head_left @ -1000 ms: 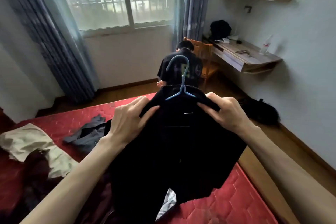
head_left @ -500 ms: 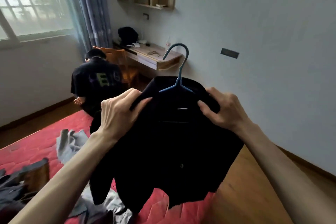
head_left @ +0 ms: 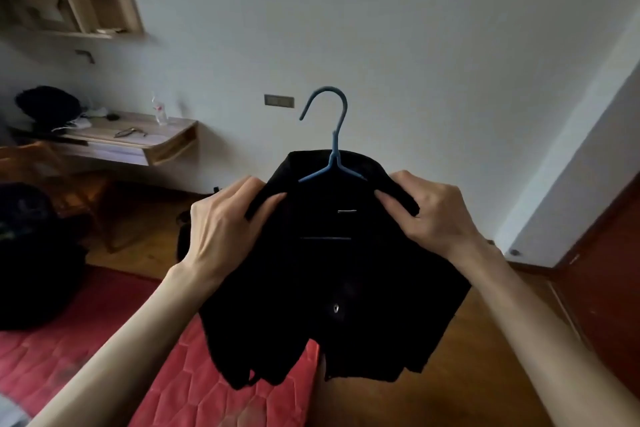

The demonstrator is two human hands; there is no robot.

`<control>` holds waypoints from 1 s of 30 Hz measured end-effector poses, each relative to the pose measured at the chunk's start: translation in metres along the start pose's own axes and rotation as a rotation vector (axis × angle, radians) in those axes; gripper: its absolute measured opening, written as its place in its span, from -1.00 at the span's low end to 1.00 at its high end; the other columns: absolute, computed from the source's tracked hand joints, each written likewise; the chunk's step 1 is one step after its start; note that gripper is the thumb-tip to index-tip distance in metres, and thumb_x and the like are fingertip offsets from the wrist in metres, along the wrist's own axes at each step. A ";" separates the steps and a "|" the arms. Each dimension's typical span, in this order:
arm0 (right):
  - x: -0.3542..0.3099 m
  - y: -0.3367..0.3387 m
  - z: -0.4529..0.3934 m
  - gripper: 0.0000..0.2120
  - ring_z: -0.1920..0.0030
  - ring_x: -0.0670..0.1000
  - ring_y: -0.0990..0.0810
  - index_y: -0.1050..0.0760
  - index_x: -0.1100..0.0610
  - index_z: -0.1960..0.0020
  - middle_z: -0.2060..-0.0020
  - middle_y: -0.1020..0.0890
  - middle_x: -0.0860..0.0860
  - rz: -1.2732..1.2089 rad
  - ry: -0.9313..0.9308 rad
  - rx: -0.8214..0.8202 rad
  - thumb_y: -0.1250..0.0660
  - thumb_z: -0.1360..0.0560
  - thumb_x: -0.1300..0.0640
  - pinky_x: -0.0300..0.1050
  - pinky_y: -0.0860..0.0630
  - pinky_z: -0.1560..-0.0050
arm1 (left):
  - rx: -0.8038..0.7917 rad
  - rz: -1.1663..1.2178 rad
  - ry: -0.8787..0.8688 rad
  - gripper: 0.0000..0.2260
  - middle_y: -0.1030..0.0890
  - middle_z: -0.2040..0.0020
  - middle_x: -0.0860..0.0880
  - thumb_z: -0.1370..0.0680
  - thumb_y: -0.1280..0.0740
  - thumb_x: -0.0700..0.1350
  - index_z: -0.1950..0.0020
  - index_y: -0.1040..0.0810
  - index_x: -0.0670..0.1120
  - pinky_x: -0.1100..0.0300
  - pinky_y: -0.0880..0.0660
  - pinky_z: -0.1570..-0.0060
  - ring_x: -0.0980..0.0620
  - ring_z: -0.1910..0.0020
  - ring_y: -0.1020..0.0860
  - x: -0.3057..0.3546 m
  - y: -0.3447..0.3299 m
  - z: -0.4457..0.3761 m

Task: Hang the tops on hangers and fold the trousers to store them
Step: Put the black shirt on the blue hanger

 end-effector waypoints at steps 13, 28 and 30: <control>0.082 0.205 0.098 -0.80 0.48 0.03 -0.51 -0.59 0.11 0.04 0.40 -0.56 -0.07 0.411 -0.167 0.146 -0.35 -0.64 -0.01 -0.15 -0.40 0.49 | -0.150 0.350 -0.273 -0.68 -0.39 0.22 -0.04 -0.71 -0.19 0.04 0.12 -0.37 -0.16 0.20 -0.12 0.23 -0.05 0.28 -0.35 0.215 -0.125 -0.043; 0.078 0.390 0.230 -0.79 0.41 -0.07 -0.47 -0.52 0.07 0.06 0.33 -0.49 -0.12 0.897 -0.523 0.194 -0.33 -0.67 -0.03 -0.13 -0.40 0.46 | -0.289 0.838 -0.641 -0.67 -0.46 0.28 -0.05 -0.67 -0.17 0.09 0.13 -0.38 -0.14 0.11 -0.31 0.33 -0.19 0.37 -0.45 0.459 -0.196 -0.046; 0.067 0.410 0.241 -0.76 0.40 -0.06 -0.48 -0.50 0.07 0.06 0.33 -0.47 -0.13 0.947 -0.575 0.177 -0.29 -0.68 -0.05 -0.07 -0.44 0.47 | -0.283 0.913 -0.695 -0.68 -0.43 0.29 -0.02 -0.67 -0.18 0.09 0.13 -0.37 -0.12 0.13 -0.29 0.34 -0.16 0.38 -0.44 0.488 -0.194 -0.045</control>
Point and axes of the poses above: each hand's wrist, its own z-axis away from the middle knuckle, its own y-axis out of the back of the hand, x = y × z, the point moved 10 cm from there along -z, towards the middle knuckle
